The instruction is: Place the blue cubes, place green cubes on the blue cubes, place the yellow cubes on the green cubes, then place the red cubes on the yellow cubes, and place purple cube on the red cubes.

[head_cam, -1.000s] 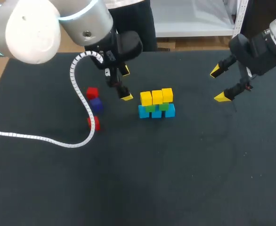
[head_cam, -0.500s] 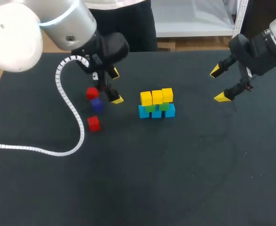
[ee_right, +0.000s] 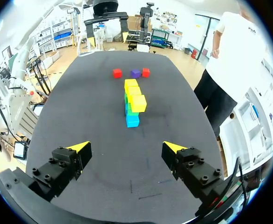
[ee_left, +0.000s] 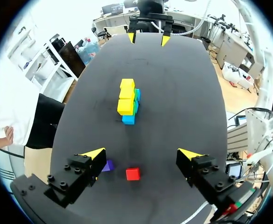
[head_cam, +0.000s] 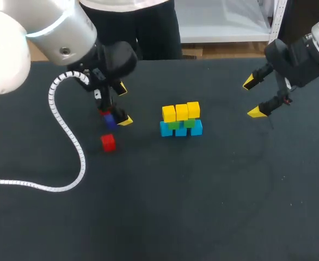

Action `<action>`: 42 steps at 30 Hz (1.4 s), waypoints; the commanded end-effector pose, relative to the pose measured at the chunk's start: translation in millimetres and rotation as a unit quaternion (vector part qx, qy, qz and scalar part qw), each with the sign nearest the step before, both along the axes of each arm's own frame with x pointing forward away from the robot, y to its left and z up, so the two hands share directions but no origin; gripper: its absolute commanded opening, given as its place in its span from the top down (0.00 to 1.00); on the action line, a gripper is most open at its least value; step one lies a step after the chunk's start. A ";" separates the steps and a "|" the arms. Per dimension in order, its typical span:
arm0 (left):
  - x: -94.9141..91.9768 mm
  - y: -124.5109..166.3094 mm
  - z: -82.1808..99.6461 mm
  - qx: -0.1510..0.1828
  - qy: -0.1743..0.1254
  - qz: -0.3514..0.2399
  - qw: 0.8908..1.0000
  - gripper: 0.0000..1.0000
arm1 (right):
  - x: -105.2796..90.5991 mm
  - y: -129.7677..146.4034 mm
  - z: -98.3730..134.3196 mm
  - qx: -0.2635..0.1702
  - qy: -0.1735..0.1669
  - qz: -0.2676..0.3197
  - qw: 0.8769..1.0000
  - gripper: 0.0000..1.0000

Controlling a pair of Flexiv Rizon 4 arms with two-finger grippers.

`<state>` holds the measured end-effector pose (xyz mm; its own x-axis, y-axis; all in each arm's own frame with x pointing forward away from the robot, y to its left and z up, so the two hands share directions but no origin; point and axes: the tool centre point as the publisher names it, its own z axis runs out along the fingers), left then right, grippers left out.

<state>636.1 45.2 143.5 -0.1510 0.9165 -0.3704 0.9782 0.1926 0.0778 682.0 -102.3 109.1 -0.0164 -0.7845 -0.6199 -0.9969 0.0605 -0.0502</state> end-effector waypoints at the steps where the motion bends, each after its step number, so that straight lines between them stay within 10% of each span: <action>1: 0.3 2.1 0.4 -0.003 0.001 -0.002 1.000 0.00 | -1.0 -0.4 0.0 0.001 -0.001 0.000 1.000 0.00; 42: 0.3 2.1 0.4 -0.003 0.001 -0.002 1.000 0.00 | -18.1 38.2 33.3 0.039 -0.016 0.066 0.997 0.00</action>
<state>635.9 46.6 144.0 -0.1499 0.9149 -0.3748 0.9785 0.1916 0.0763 662.6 -66.7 140.7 0.1043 -0.7229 -0.6830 -0.9944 -0.0652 -0.0829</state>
